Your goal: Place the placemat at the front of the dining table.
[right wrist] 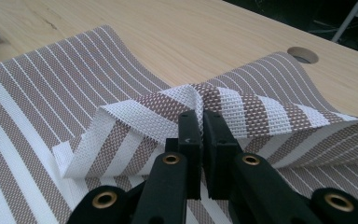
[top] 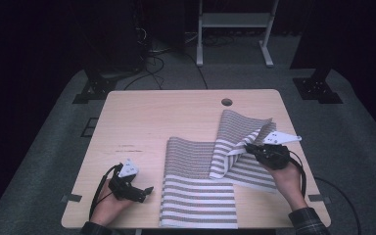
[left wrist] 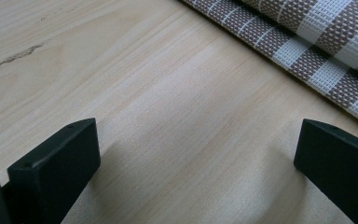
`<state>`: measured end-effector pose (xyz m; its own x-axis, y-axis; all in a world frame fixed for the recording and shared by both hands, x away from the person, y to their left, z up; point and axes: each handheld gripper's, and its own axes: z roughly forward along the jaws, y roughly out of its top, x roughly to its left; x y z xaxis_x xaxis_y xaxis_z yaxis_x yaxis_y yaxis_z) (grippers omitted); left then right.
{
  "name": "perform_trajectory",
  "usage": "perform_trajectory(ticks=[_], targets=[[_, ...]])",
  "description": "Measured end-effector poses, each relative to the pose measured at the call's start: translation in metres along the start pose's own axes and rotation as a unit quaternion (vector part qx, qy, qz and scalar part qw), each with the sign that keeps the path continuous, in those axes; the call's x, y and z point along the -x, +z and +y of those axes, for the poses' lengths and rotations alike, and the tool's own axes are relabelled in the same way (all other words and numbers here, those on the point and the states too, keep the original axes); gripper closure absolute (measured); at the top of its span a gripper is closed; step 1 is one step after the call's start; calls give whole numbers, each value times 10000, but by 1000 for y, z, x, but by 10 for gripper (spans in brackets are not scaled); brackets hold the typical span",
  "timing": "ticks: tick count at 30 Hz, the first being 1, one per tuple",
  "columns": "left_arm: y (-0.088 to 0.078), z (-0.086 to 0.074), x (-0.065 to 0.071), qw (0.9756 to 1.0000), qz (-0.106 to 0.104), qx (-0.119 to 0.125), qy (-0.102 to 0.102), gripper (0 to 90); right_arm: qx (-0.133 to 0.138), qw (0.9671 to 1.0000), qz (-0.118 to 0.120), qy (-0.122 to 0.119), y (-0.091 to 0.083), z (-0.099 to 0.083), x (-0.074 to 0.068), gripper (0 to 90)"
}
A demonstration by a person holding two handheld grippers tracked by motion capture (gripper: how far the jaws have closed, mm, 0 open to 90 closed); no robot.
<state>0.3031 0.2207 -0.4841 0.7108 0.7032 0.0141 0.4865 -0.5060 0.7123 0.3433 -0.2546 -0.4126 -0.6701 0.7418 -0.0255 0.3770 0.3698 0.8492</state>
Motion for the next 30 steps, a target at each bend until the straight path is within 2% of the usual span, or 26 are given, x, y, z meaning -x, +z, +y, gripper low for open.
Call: perform_trajectory(ticks=[16, 20, 26, 30], targets=[[0, 0, 0, 10000, 0, 0, -1, 0, -207, 9992, 326, -102, 52, 9, -18, 866], [0, 0, 0, 10000, 0, -3, 3, 0, -259, 9985, 461, -173, 62, 14, -24, 866], [0, 0, 0, 10000, -1, 7, -8, 0, -183, 9976, 632, -207, 73, 23, -35, 866], [0, 0, 0, 10000, -1, 7, -8, 0, -188, 9969, 696, -318, 81, 29, -41, 867]])
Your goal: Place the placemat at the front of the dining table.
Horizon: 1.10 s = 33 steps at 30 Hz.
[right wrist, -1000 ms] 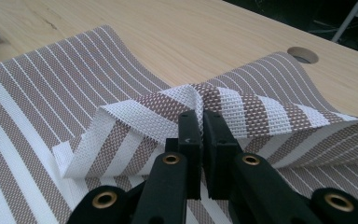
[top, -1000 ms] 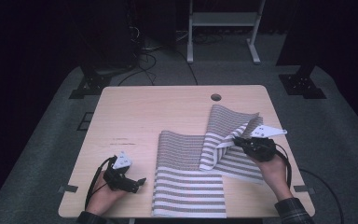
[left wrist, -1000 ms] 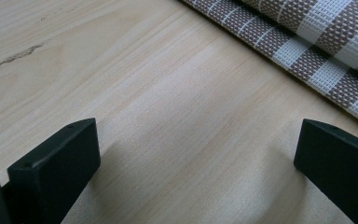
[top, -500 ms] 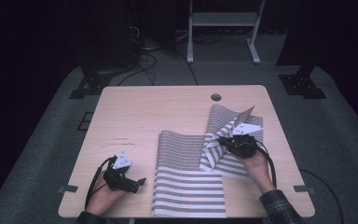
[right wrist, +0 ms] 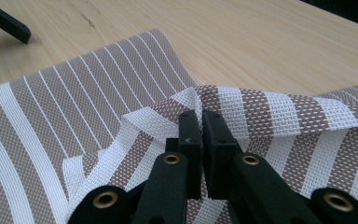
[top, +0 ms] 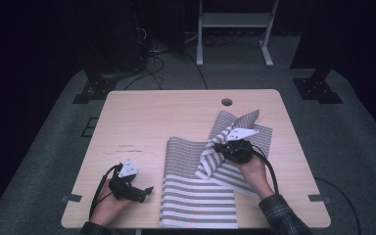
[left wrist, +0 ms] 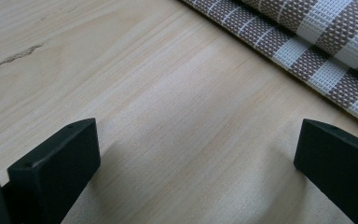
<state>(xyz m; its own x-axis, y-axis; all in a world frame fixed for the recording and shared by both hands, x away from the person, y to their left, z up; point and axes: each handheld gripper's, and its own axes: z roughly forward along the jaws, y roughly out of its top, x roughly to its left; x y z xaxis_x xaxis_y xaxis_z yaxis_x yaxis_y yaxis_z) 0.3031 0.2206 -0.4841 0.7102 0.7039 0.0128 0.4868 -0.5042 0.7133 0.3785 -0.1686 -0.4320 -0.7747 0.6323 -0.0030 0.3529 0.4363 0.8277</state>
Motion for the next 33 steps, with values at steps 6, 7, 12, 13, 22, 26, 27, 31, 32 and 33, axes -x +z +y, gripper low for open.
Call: perform_trajectory(ticks=[6, 7, 12, 13, 22, 26, 27, 31, 32, 33], targets=[[0, 0, 0, 10000, 2, -8, 8, 0, 49, 9999, 112, -36, 8, 15, -3, 869], [0, 0, 0, 10000, 2, -9, 10, 0, 66, 9999, 135, -46, 10, 17, -4, 869], [0, 0, 0, 10000, 5, -1, 9, 0, 149, 9996, 224, -58, 16, 28, -7, 869], [0, 0, 0, 10000, 2, -6, 14, 0, 159, 9996, 246, -59, 17, 30, -7, 869], [0, 0, 0, 10000, 2, -7, 15, 0, 165, 9990, 384, -139, 33, 44, -16, 869], [0, 0, 0, 10000, 3, -8, 17, 0, 212, 9985, 475, -184, 39, 51, -22, 869], [0, 0, 0, 10000, 2, -8, 16, 0, 215, 9983, 500, -195, 41, 53, -23, 869], [0, 0, 0, 10000, 4, 1, 7, 0, 253, 9975, 581, -300, 46, 60, -31, 868], [0, 0, 0, 10000, 3, 1, 6, 0, 263, 9974, 597, -319, 47, 62, -33, 868], [0, 0, 0, 10000, 4, 1, 8, 0, 272, 9972, 607, -331, 49, 63, -35, 868]])
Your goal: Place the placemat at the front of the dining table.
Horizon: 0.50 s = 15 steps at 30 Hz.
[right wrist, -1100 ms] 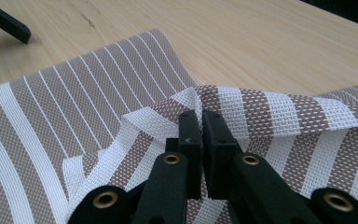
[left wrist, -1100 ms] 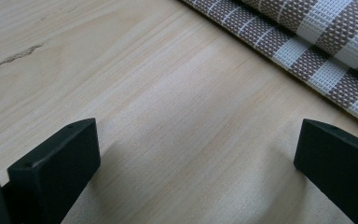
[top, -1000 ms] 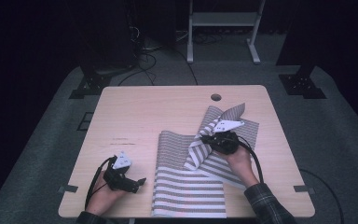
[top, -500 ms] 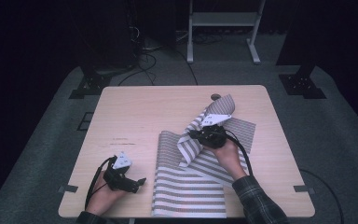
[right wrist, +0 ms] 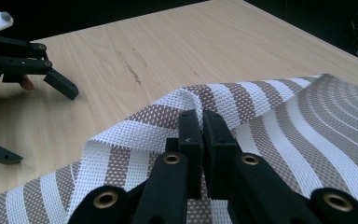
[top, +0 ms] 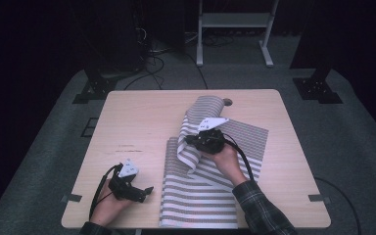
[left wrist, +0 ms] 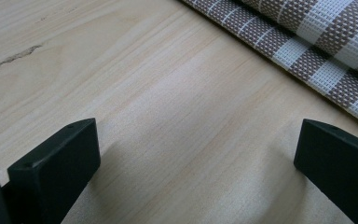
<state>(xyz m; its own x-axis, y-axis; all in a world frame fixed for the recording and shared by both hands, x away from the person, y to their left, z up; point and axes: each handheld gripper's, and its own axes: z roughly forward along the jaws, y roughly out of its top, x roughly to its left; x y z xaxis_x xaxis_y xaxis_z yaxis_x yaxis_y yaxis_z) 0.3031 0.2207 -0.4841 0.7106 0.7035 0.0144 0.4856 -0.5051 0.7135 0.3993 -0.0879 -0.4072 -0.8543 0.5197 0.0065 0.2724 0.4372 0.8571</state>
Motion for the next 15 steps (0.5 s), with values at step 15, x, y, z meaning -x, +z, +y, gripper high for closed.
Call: perform_trajectory(ticks=[15], targets=[[0, 0, 0, 10000, -3, -8, 3, 0, -49, 9988, 393, -275, 29, 19, -30, 870]])
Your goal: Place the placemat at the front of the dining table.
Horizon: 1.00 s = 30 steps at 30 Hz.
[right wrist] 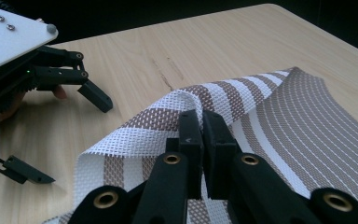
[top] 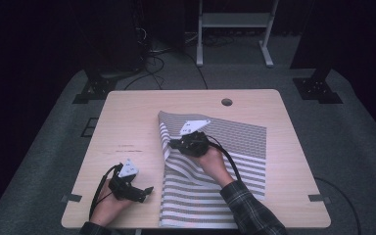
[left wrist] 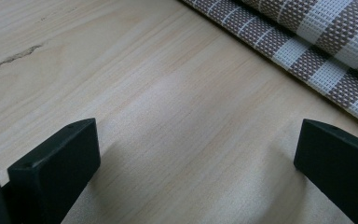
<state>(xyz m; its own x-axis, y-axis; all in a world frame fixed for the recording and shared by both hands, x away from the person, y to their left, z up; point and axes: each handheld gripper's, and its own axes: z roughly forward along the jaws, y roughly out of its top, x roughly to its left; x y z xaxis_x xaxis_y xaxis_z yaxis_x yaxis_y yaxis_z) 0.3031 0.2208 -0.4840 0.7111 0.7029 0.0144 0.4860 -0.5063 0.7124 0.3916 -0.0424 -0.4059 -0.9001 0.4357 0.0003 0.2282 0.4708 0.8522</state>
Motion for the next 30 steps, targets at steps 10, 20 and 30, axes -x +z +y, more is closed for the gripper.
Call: perform_trajectory(ticks=[10, 20, 30], targets=[[0, -1, 0, 10000, 2, 12, 2, 0, -33, 9997, 233, -84, 19, 8, -17, 869], [-6, -5, -4, 10000, -7, 0, -25, 0, -17, 9987, 481, -189, 37, 20, -37, 867], [-16, -16, -9, 10000, 58, 6, -65, 0, 78, 9985, 543, -46, 37, 18, -34, 773]])
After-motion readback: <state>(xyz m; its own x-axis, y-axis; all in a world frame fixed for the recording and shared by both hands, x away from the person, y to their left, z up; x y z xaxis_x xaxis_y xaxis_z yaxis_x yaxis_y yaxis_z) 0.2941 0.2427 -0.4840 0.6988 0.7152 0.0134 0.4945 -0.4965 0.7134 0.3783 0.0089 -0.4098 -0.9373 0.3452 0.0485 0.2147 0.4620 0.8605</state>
